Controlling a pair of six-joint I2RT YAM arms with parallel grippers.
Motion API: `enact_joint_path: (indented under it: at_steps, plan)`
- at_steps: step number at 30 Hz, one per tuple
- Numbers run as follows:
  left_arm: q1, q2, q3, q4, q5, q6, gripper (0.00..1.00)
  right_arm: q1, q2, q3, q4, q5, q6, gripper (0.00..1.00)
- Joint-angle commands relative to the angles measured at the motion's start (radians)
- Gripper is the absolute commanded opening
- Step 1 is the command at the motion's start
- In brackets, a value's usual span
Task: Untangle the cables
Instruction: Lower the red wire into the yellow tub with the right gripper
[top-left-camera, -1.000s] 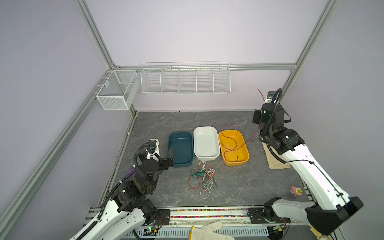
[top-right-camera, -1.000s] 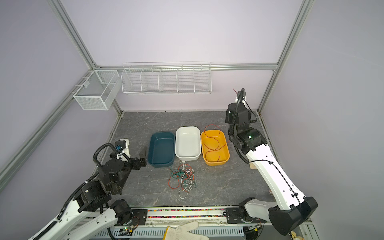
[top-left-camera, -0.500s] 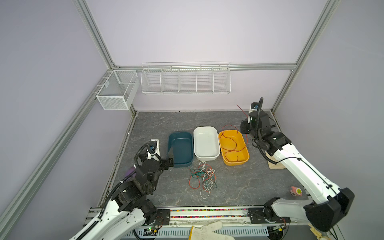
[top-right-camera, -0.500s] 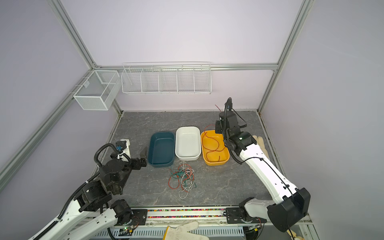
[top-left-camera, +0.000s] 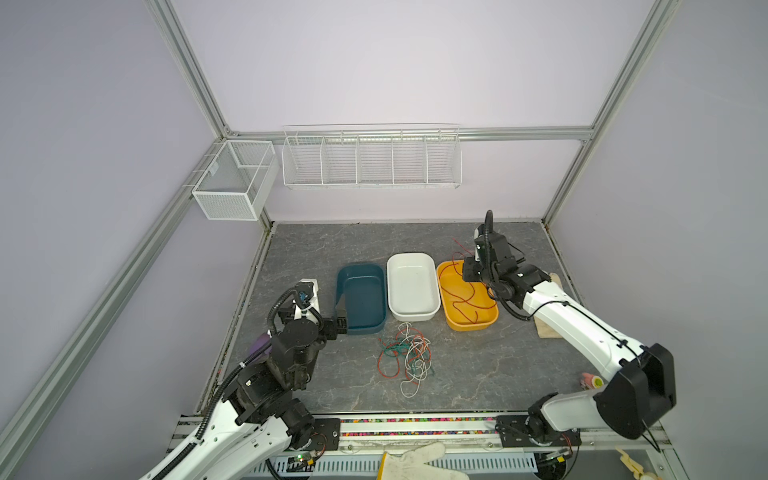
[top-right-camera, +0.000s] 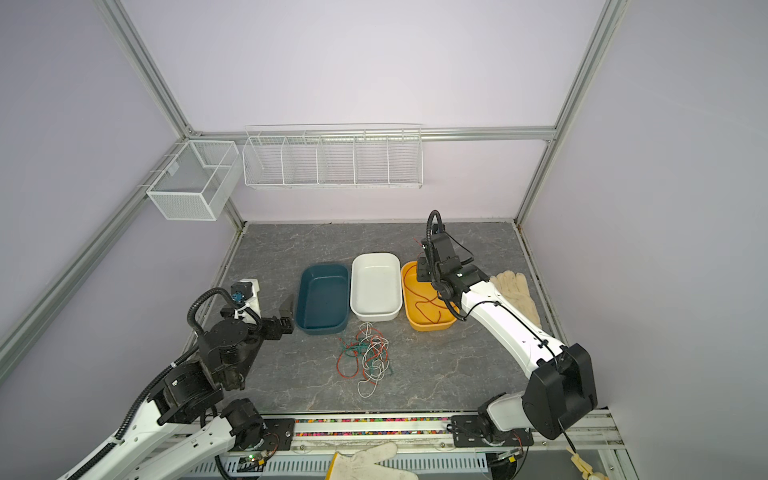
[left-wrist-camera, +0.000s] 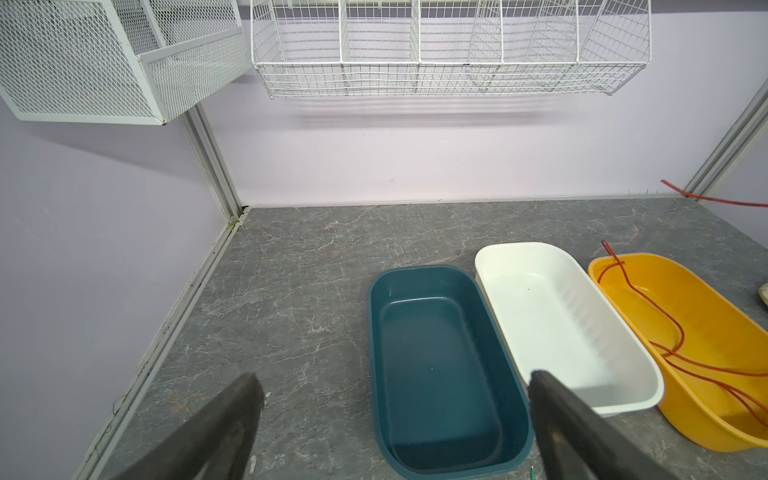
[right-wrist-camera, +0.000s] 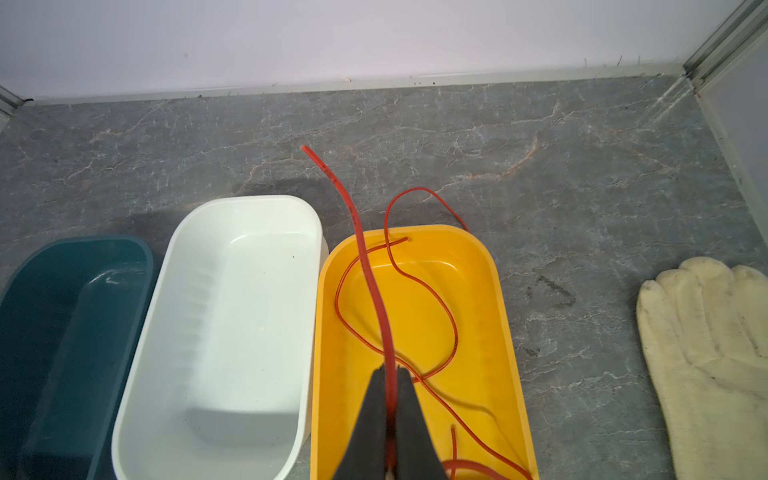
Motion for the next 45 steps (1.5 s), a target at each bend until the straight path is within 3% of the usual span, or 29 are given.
enact_joint_path:
  at_steps: [1, 21, 45]
  plan:
    - [0.003, -0.016, -0.012, 0.009, -0.006, 0.012, 0.99, -0.008, 0.027, -0.024, 0.026, -0.055, 0.034, 0.06]
    - [0.003, -0.031, -0.020, 0.015, 0.024, 0.016, 0.99, -0.039, 0.277, -0.008, 0.050, -0.127, 0.042, 0.07]
    - [0.003, -0.037, -0.028, 0.020, 0.038, 0.020, 0.99, -0.040, 0.418, 0.002, 0.051, -0.164, 0.045, 0.06]
